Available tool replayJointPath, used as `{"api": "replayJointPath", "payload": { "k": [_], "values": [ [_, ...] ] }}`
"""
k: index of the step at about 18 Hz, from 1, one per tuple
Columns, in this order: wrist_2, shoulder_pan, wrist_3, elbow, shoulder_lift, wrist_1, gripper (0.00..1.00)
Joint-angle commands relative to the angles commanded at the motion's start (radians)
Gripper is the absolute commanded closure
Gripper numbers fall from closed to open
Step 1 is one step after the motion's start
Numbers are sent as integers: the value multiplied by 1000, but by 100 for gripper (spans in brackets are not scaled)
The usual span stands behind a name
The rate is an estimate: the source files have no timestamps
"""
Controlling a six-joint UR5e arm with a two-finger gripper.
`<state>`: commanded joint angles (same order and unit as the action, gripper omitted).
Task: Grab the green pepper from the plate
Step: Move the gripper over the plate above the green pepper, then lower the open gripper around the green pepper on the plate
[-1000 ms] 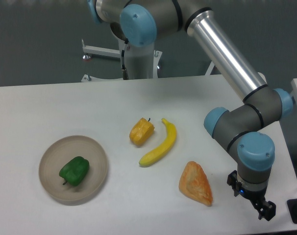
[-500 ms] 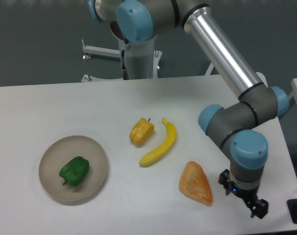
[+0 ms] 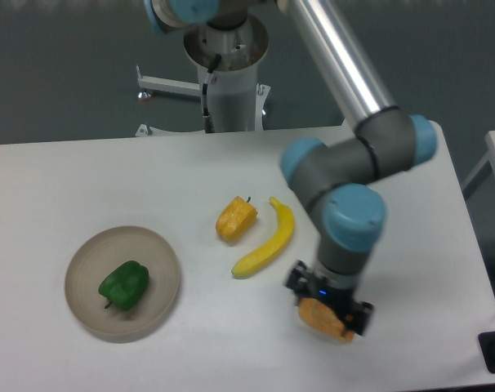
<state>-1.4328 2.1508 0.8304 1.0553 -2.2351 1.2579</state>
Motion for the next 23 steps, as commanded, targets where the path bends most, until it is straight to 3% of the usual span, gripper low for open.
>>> {"api": "replayJointPath", "payload": {
  "k": [7, 10, 14, 18, 23],
  "values": [
    [60, -120, -311, 64, 32, -12, 0],
    [60, -172, -394, 120, 54, -98, 0],
    [61, -213, -409, 210, 91, -130, 0],
    [58, -242, -402, 242, 85, -133, 0],
    [49, -273, -393, 302, 88, -210, 0]
  ]
}}
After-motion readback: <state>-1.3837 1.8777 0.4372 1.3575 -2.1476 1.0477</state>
